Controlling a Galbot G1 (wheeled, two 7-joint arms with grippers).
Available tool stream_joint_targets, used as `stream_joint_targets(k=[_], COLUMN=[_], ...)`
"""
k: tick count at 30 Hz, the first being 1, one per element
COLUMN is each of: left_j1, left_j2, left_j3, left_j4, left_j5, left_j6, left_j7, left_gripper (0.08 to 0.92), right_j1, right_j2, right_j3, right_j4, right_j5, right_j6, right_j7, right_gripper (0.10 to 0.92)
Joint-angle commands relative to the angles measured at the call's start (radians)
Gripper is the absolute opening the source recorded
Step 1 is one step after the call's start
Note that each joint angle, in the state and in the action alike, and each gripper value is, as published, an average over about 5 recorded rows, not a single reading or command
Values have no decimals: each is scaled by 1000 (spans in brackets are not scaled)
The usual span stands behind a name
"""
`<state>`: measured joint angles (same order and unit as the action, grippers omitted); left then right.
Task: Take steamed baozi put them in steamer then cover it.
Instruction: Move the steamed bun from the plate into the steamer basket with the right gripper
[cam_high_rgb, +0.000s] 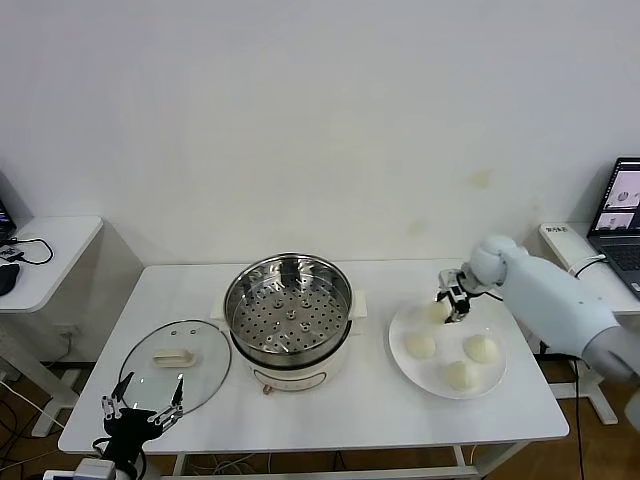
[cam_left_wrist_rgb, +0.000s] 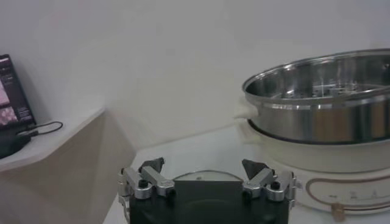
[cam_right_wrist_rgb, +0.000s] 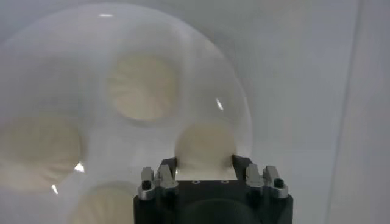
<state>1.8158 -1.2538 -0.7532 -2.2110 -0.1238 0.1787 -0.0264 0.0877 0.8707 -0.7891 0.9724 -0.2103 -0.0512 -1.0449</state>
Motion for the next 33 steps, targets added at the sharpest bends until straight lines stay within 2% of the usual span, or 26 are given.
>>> stream_joint_targets(k=[1,8,17,26,33], left_j1=[0,-5,-3,0,1], left_j2=[5,14,31,38,39], left_j3=[7,13,8,-16,-29], left_j4=[-9,-16,-16,-9,-11], left_j5=[0,0,-4,-15,-20], left_j6=[0,0,2,-3,1], left_j7=[0,-1,0,0,0], left_gripper=[823,823,823,823,823], right_j1=[160,375,590,586,505], right_j2=[-114,-140,-13,208,391], right_j3=[-97,-245,-397,-451,-462], right_j4=[187,291,368,344,229], right_j5=[150,312,468,531,454], right_j6=[-29,-52,-69,-34,56], right_j7=[-12,-7,28,99,131], right_gripper=[587,594,594,594,594])
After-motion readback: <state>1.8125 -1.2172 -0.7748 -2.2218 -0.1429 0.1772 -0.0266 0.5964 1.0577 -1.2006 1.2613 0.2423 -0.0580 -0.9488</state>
